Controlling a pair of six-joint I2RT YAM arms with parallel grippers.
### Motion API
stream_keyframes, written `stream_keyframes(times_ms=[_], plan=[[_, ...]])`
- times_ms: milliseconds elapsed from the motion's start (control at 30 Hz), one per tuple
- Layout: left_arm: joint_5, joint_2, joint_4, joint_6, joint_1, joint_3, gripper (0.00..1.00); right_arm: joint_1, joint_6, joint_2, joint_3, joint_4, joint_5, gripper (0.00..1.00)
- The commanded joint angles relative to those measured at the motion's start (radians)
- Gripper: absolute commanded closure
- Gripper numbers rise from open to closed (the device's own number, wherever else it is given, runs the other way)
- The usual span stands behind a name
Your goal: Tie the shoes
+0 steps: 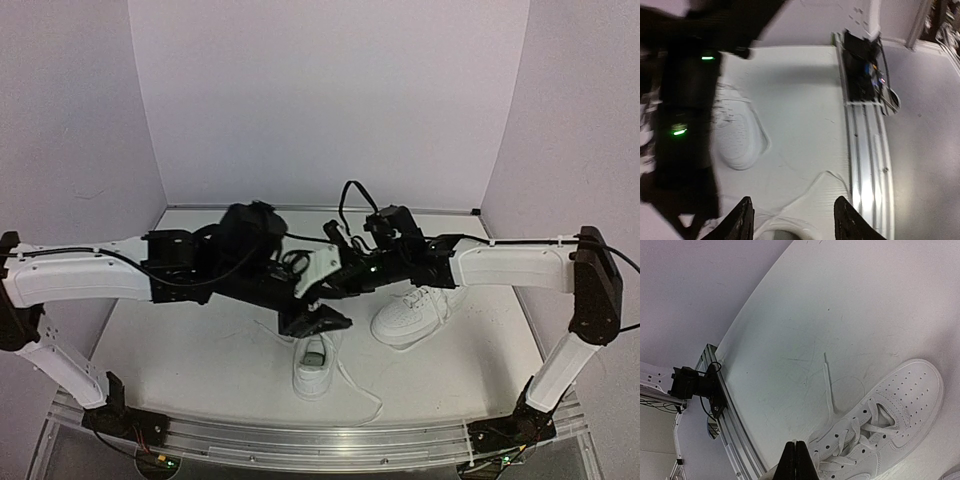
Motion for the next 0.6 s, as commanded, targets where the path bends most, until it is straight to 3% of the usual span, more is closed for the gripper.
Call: stream_keyframes(times_ms=[0, 100, 200, 400, 567], plan=[[-0.216, -0.255, 0.281, -0.186, 0.068, -0.193, 0.42, 0.027, 0.003, 0.034, 0.076, 0.013, -0.029, 1.0], [-0.418, -0.363, 0.303, -0.258, 0.095, -0.286, 0.39, 0.059, 0.005, 0.071, 0.107, 0.011, -0.033, 1.0], [-0.516, -0.448, 0.282, -0.354, 0.142, -0.342, 0.37, 0.092, 0.003, 0.117, 0.143, 0.005, -0.03, 1.0], [-0.626, -0.534, 0.231, -0.48, 0.193, -0.426, 0.37, 0.163, -0.013, 0.205, 0.204, -0.022, -0.011, 1.0], [-0.625, -0.53, 0.203, -0.549, 0.224, -0.459, 0.37, 0.194, -0.03, 0.236, 0.238, -0.06, 0.002, 0.99]])
